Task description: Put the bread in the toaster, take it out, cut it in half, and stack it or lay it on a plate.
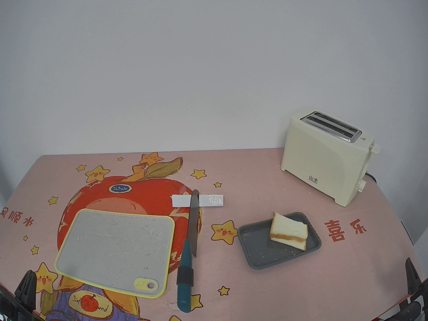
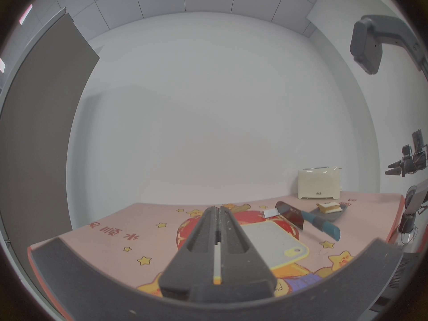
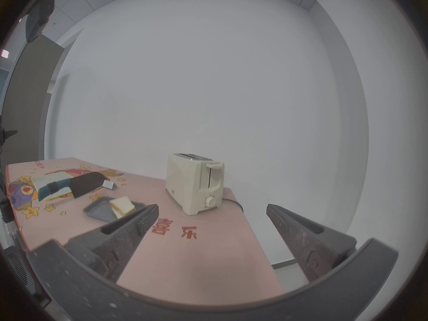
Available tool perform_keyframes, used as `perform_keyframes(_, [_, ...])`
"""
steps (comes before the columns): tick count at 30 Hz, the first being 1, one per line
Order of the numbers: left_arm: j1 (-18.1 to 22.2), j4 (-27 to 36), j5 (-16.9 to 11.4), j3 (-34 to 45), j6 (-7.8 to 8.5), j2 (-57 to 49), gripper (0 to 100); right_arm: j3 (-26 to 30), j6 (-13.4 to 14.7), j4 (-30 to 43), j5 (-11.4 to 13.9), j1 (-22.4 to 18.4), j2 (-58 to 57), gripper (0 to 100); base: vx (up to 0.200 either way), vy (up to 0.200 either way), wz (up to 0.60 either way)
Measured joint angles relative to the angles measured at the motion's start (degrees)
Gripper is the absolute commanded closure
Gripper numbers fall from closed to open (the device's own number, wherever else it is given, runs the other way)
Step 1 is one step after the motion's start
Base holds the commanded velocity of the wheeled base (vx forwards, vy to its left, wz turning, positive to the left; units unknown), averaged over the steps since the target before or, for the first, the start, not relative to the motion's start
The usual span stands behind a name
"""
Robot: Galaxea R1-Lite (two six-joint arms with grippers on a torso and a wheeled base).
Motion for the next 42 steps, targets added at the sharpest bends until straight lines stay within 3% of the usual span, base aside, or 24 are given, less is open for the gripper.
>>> perform_keyframes(10, [0.0,0.5,0.3,0.1,0.29,0.0,100,-2.9,1.3,-0.2,-0.1,0.1,-1.6,0,0.0,0.0,0.0])
perform_keyframes(20, [0.0,2.9,3.6,0.1,-0.17,0.0,100,-7.6,5.6,-0.2,-2.5,0.1,-0.8,0,0.0,0.0,0.0])
perform_keyframes(29, [0.0,2.9,4.1,0.1,-0.28,0.0,100,-5.5,5.8,0.0,-14.3,-0.5,-0.3,0,0.0,0.0,0.0])
perform_keyframes(31, [0.0,2.9,4.1,0.1,-0.3,0.0,100,-5.2,5.3,-0.2,-19.8,-1.0,-0.8,0,0.0,0.0,0.0])
perform_keyframes(32, [0.0,2.9,4.1,0.1,-0.3,0.0,100,-5.2,5.2,-0.2,-20.6,-1.1,-0.8,0,0.0,0.0,0.0])
perform_keyframes(33, [0.0,2.9,4.1,0.1,-0.3,0.0,100,-5.2,4.9,-0.3,-22.9,-1.2,-0.9,0,0.0,0.0,0.0])
perform_keyframes(35, [0.0,2.9,4.1,0.1,-0.3,0.0,100,-5.2,3.9,-0.5,-29.1,-1.4,-1.2,0,0.0,0.0,0.0])
perform_keyframes(37, [0.0,2.9,4.1,0.1,-0.3,0.0,100,-5.2,3.0,-0.7,-33.2,-1.5,-1.4,0,0.0,0.0,0.0])
perform_keyframes(40, [0.0,2.9,4.2,0.1,-0.33,0.1,100,-4.7,1.6,-0.6,-37.3,-1.6,-1.6,0,0.0,0.0,0.0])
perform_keyframes(42, [0.0,2.9,4.2,0.1,-0.33,0.1,100,-3.8,1.1,-0.6,-37.9,-1.7,-1.7,0,0.0,0.0,0.0])
